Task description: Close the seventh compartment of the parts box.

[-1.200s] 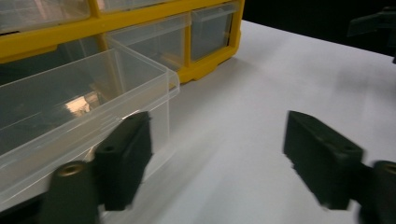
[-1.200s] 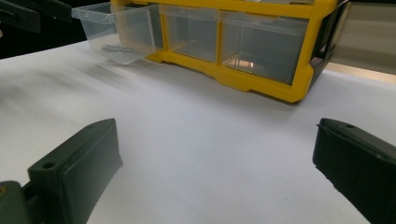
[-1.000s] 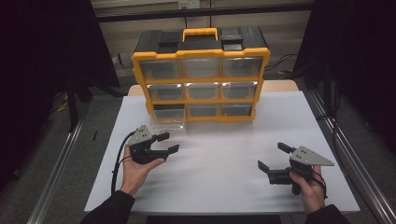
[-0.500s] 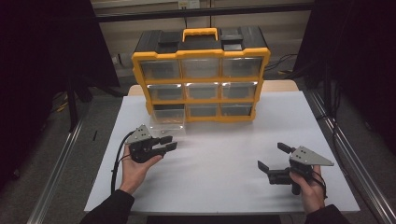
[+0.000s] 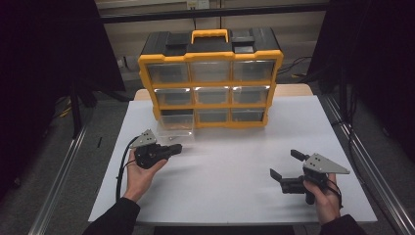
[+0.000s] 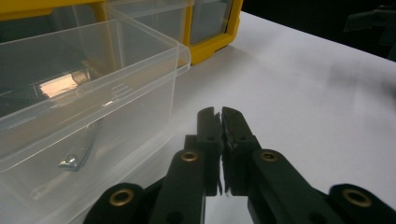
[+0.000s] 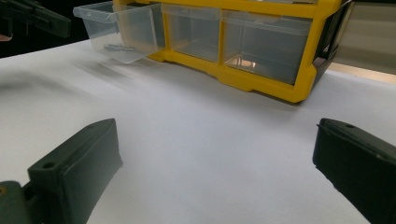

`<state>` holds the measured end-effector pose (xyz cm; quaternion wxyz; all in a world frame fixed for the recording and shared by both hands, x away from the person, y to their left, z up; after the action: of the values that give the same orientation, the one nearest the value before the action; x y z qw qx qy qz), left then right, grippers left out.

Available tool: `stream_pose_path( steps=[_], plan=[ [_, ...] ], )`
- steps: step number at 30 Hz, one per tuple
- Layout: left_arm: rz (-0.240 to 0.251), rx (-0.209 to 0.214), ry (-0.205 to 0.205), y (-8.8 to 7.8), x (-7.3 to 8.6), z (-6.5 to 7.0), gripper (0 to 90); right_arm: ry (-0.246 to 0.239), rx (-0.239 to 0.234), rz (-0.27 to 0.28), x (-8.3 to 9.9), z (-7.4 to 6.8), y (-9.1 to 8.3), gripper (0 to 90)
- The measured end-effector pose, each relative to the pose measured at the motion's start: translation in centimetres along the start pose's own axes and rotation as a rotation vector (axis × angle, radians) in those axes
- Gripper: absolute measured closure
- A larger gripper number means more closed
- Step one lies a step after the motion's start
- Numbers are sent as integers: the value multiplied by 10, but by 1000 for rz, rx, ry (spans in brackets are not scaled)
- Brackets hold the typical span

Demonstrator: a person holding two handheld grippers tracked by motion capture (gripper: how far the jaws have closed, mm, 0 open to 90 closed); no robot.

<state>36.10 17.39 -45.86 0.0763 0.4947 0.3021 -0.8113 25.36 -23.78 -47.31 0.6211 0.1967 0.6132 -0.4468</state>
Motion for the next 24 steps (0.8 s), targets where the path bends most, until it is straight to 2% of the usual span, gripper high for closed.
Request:
stream_pose_path(
  steps=[8, 14, 24],
  plan=[
    [-12, -41, -10, 4, 2, -5, 900, -2, -1, 1, 0, 0, 0, 4],
    [-16, -46, -18, 6, 2, -10, 900, -3, -2, 0, 0, 0, 0, 4],
    [9, -92, -40, 5, -2, -22, 900, -3, -2, -1, 0, 0, 1, 4]
  ],
)
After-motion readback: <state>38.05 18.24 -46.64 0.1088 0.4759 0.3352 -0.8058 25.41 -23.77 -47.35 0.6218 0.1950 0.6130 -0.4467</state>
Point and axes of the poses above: each handheld gripper's, and its own axes: y roughly forward along the jaws, x roughly out of its underside, z roughly to its right, the point moved 4 cm from there along y, roughly forward along the jaws, and after that the axes turned 12 degrees about -y, right-handed, at the moved point
